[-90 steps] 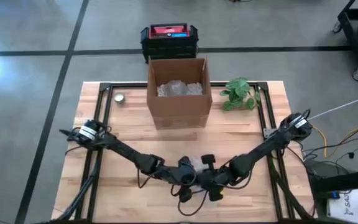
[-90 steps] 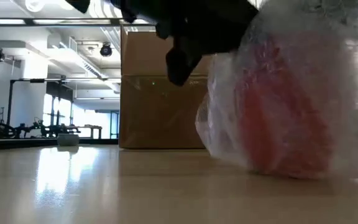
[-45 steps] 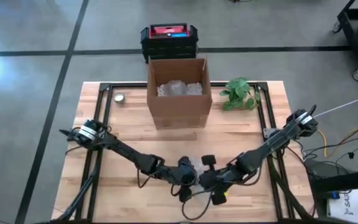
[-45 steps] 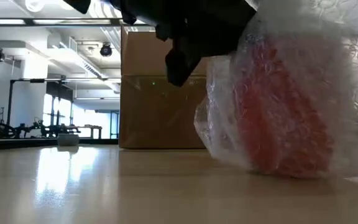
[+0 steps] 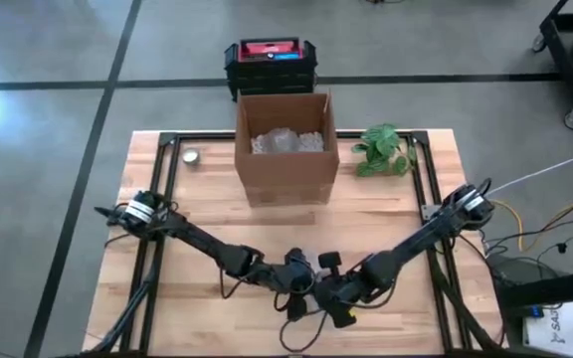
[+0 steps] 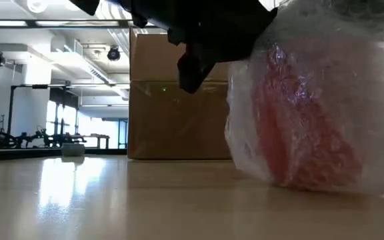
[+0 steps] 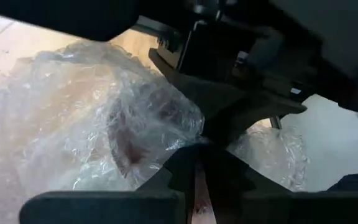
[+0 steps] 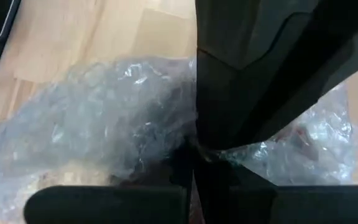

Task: Wrap mug
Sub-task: Wrap the orange mug with bubble wrap

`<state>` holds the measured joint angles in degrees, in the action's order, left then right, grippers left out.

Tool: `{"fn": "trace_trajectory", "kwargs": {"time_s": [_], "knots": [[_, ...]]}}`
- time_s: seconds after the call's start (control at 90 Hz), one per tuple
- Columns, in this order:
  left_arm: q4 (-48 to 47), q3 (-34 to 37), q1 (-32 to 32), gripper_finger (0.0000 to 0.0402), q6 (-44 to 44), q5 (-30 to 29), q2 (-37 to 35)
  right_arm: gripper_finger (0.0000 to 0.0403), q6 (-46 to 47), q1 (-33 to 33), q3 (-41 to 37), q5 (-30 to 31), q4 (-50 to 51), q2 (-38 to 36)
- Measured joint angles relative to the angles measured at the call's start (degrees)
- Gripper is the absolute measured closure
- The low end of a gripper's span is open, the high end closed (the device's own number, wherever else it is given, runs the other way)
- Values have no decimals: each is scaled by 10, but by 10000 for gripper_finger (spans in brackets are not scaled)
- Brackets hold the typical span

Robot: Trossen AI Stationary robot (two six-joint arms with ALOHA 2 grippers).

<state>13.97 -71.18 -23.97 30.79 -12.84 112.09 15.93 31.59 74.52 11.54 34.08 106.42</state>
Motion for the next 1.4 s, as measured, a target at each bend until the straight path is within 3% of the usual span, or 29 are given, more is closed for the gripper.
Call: {"fn": "trace_trajectory", "kwargs": {"time_s": [0.367,0.511,0.578,0.833,1.122,1.4], "knots": [[-52,2,-17,379,-6,6,-76,403,1,-3,-2,-5,-4,-1],[-72,2,-27,379,-15,82,-88,403,0,-3,-2,-4,-4,-1],[-52,2,-28,379,-19,89,-76,403,0,-3,-2,-2,-4,-2],[-20,3,-9,379,-24,42,-24,403,0,-3,-3,0,-3,-2],[-9,4,-4,379,-16,-16,-17,403,-7,-3,-1,1,-9,-2],[-20,12,-2,379,2,-38,-17,403,-11,1,71,-2,115,-41]]}}
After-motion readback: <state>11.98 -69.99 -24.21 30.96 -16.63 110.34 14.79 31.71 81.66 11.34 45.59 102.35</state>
